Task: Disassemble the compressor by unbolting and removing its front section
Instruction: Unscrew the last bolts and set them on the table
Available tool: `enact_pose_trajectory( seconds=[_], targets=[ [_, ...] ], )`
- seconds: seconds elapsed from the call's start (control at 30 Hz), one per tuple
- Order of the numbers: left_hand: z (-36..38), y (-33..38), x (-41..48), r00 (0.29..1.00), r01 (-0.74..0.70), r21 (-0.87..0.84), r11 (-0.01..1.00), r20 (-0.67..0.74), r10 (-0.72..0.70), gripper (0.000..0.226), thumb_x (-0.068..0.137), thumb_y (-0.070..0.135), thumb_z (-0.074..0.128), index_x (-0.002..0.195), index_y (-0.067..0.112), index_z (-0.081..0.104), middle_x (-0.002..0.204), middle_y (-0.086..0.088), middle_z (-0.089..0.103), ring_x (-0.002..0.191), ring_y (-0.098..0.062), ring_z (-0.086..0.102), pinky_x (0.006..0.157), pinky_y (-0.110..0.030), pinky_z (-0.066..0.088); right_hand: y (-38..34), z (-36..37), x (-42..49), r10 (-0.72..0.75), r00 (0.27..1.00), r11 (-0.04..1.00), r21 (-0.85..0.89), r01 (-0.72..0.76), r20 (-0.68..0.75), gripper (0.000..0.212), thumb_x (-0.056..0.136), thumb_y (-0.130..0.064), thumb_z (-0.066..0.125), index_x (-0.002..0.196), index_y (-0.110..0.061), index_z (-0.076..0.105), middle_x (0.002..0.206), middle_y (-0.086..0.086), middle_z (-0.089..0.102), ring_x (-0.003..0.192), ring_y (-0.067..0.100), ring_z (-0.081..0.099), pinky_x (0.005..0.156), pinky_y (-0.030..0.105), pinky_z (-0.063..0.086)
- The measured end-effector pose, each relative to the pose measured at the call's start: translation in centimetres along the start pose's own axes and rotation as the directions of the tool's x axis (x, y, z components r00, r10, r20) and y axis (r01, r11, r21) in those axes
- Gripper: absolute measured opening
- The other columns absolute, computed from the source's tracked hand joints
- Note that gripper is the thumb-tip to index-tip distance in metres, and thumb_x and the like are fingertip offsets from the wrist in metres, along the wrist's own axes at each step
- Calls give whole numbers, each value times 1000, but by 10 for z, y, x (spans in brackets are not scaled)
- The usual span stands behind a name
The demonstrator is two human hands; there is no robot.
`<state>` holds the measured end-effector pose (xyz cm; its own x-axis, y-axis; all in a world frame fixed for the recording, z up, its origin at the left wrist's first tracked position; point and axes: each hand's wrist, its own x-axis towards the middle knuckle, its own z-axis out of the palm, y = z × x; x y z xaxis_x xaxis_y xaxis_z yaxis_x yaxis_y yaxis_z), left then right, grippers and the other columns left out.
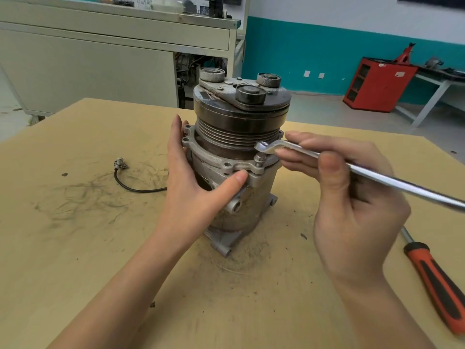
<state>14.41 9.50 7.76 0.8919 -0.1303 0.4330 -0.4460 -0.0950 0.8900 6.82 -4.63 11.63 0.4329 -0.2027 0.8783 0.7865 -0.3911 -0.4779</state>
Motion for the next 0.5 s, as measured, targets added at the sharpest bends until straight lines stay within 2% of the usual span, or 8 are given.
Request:
enact_pose_trajectory(
  seconds=[0.17, 0.37, 0.5],
  targets=[
    [0, -1, 1, 1000, -5, -5, 1000, -5, 5, 118, 61, 63, 70, 152, 36, 1, 158, 17, 16, 141, 5, 22, 119, -36, 26, 2, -2, -5, -5, 999, 998, -58, 8, 41, 17, 98, -23, 45, 106, -14, 57, 102, 2, 65, 96, 23, 67, 78, 44, 55],
    [0, -1, 0, 1000, -1, -8, 1000, -5, 1, 118, 61, 62, 70, 152, 35, 1, 156, 19, 18, 140, 7, 23, 119, -34, 26, 4, -2, -9, -8, 999, 999, -40, 10, 53, 16, 100, -23, 40, 99, -17, 55, 104, 5, 62, 93, 22, 67, 76, 40, 55],
    [1, 1, 0, 1000, 2, -8, 1000, 5, -2, 117, 61, 62, 69, 152, 37, 0, 158, 18, 15, 142, 3, 23, 118, -38, 27, 7, -2, -9, -8, 998, 1000, -23, 10, 55, 18, 100, -22, 38, 99, -14, 54, 105, 7, 61, 92, 23, 67, 76, 41, 55]
  ],
)
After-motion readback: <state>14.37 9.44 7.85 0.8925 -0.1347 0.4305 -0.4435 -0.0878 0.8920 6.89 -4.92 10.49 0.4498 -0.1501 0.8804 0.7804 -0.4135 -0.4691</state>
